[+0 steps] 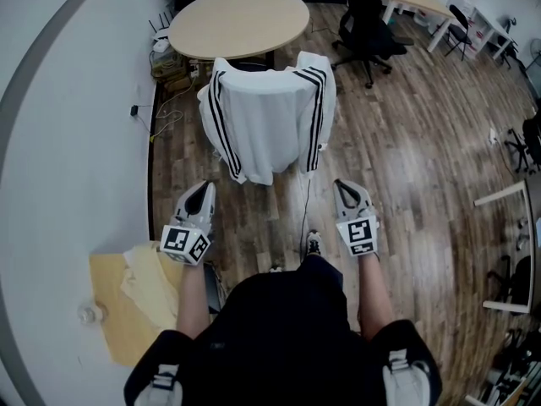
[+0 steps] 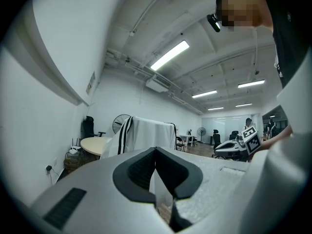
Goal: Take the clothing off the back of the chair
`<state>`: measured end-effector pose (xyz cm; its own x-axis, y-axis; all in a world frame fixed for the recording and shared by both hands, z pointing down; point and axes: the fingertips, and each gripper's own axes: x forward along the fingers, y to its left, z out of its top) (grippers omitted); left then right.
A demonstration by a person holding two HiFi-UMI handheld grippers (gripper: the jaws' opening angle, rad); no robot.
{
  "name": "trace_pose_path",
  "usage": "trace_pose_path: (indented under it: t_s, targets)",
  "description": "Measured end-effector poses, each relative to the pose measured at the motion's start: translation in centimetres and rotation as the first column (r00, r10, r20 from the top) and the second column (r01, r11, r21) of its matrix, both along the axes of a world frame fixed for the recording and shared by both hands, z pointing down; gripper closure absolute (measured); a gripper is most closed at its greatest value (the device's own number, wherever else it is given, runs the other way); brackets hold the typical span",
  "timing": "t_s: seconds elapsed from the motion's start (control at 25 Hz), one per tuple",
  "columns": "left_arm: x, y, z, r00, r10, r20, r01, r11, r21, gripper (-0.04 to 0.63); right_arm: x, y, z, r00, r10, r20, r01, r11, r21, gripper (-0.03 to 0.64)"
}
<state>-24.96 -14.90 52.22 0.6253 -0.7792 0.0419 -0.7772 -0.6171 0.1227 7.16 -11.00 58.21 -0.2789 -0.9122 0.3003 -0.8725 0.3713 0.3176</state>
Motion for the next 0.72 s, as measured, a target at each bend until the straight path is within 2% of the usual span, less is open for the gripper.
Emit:
trace_pose_path:
  t_s: [0.72]
  targets:
    - [2.3,-3.1,-0.9,0.997,-0.072,0.011,0.072,0.997,-0.004,0.595,3.3,-5.6,-1.2,0.999,-0.047,0.008,0.047,0.999,0.005,0.623]
